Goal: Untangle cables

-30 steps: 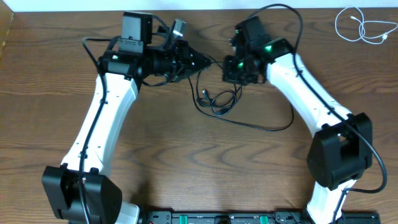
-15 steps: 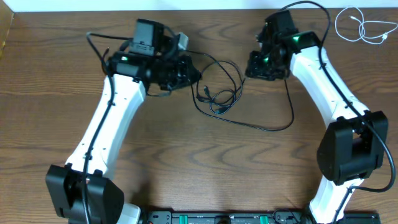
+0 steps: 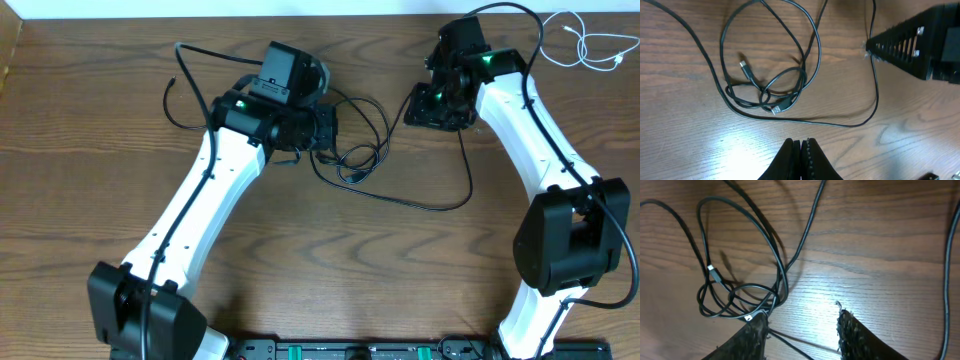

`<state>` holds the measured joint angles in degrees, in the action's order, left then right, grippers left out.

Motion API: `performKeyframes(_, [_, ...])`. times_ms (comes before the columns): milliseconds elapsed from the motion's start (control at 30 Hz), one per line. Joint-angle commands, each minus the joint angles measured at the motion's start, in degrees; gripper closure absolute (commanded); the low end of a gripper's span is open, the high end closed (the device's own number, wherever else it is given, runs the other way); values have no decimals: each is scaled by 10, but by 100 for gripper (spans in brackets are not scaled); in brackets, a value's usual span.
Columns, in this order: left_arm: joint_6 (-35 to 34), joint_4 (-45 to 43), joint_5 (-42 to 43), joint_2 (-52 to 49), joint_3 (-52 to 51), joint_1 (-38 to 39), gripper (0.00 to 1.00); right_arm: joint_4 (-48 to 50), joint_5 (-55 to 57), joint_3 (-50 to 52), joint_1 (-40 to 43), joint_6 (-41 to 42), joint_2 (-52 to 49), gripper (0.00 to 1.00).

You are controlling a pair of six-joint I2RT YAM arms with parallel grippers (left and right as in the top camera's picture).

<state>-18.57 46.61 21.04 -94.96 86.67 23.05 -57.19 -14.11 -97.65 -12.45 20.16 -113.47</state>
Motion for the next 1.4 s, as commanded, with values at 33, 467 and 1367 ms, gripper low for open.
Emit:
performKeyframes(33, [10, 3, -12, -36, -3, 20, 92, -5, 12, 4, 22, -8, -1, 55])
performKeyframes(467, [10, 2, -12, -77, -3, 43, 91, -23, 12, 4, 75, -21, -1, 52])
performKeyframes(1367, [81, -32, -12, -123, -15, 117, 67, -38, 12, 4, 87, -38, -1, 45])
